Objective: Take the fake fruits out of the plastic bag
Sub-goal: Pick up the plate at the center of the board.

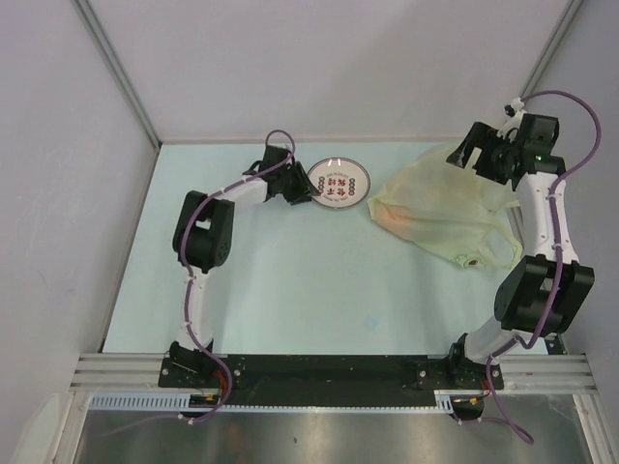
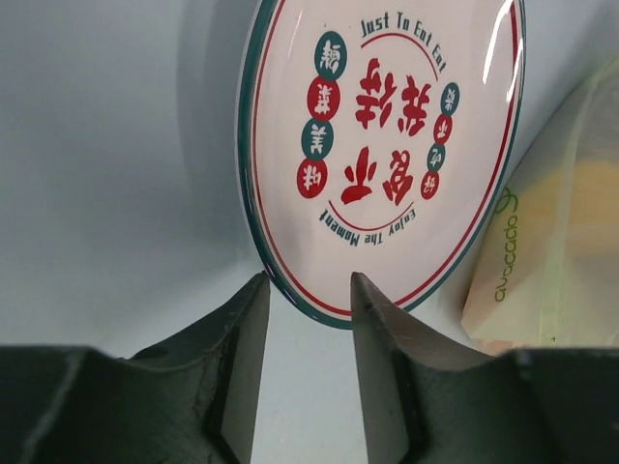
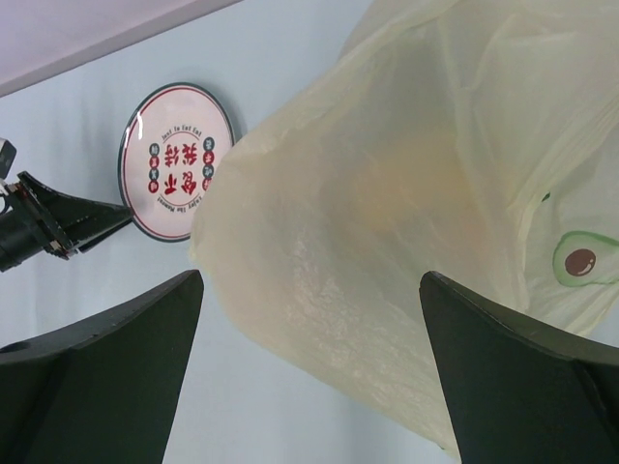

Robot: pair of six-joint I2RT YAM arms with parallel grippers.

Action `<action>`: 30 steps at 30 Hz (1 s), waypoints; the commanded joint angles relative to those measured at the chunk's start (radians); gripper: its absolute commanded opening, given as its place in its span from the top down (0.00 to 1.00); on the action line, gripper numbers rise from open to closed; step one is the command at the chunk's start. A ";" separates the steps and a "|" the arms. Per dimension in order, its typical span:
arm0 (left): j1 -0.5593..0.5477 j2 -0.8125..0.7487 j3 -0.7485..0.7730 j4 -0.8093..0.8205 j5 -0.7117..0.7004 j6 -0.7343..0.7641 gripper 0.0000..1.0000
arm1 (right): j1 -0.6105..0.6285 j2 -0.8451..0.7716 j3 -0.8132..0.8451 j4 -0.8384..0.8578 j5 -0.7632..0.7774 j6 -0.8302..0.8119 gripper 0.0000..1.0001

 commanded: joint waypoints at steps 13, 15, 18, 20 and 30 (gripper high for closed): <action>-0.001 0.043 0.022 -0.004 0.005 -0.102 0.53 | 0.025 -0.011 -0.031 0.032 0.031 -0.040 0.00; 0.006 0.067 0.035 0.053 0.027 -0.114 0.55 | 0.025 -0.016 -0.034 0.018 0.046 -0.057 0.00; 0.006 0.098 0.061 0.137 0.085 -0.117 0.68 | 0.022 -0.031 -0.056 0.004 0.062 -0.076 0.00; 0.002 0.104 0.068 0.179 0.120 -0.074 0.86 | 0.020 -0.042 -0.062 -0.002 0.063 -0.082 0.00; 0.043 -0.141 -0.231 0.054 0.284 0.038 1.00 | 0.026 -0.070 -0.078 0.001 0.049 -0.118 0.00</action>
